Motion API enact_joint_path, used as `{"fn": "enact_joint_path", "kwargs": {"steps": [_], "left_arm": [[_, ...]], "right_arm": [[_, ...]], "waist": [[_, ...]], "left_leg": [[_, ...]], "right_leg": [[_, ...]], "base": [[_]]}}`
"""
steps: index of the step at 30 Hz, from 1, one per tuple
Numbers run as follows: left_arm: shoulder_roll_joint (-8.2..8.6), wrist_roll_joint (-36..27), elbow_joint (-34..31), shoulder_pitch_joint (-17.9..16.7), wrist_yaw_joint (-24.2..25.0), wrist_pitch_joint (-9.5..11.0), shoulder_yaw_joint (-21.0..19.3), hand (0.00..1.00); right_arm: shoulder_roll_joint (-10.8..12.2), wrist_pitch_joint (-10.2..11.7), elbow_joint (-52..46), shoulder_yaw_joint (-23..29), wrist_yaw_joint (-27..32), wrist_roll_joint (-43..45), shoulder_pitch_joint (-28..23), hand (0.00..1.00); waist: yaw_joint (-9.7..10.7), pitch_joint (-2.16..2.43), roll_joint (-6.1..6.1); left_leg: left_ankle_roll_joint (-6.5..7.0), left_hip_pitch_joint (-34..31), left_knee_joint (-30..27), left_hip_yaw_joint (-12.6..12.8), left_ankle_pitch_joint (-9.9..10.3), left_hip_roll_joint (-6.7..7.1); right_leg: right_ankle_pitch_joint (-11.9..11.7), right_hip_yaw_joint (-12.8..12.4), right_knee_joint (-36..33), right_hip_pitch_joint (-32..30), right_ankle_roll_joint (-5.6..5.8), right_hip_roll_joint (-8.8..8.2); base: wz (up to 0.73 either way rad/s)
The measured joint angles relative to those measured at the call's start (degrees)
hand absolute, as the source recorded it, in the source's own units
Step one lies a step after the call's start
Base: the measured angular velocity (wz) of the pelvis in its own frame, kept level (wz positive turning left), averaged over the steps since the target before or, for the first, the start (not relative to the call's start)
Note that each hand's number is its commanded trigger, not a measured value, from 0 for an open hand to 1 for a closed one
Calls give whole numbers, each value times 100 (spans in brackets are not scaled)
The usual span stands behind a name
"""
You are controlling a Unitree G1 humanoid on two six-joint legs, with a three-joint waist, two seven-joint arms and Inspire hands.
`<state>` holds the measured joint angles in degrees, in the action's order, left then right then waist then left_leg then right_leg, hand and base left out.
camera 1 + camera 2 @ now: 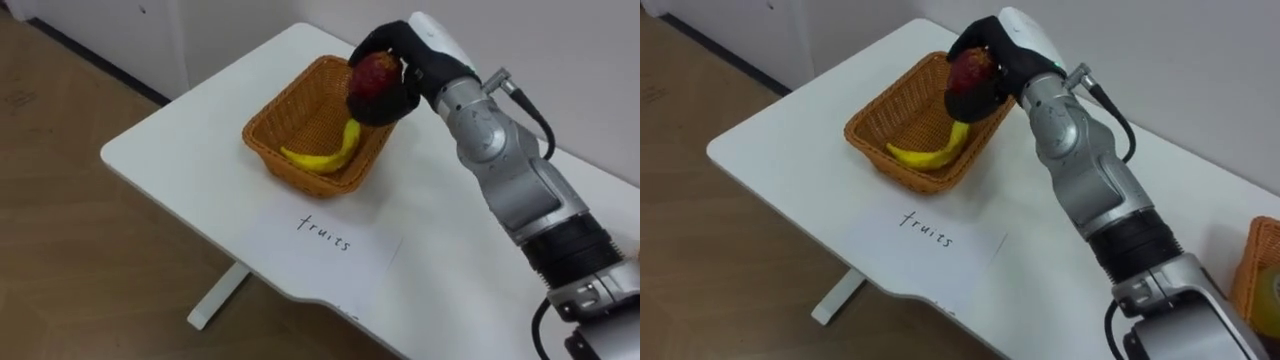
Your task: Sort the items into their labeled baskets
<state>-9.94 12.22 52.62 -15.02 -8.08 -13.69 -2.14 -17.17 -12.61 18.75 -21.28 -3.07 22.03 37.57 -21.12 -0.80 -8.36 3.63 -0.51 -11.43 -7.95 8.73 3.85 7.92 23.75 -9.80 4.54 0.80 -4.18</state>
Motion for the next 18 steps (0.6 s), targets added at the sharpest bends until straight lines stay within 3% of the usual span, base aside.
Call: {"fn": "enact_joint_path", "kwargs": {"steps": [10, 18], "left_arm": [[-5, 0, -80, -22, 46, 2, 1, 0], [-5, -2, -80, 9, 223, 48, 2, 0]], "right_arm": [[122, 2, 0, -10, -143, 44, -5, 100], [144, 5, 1, -256, -172, 46, -5, 100]], "waist": [[-143, 17, -33], [-138, -4, -5]], "left_leg": [[0, 4, 3, 25, -3, -5], [2, -3, 8, 24, 0, -4]], "right_leg": [[-2, -11, -1, -25, -3, 8], [-2, -12, 6, -18, -2, 8]], "base": [[-1], [0]]}}
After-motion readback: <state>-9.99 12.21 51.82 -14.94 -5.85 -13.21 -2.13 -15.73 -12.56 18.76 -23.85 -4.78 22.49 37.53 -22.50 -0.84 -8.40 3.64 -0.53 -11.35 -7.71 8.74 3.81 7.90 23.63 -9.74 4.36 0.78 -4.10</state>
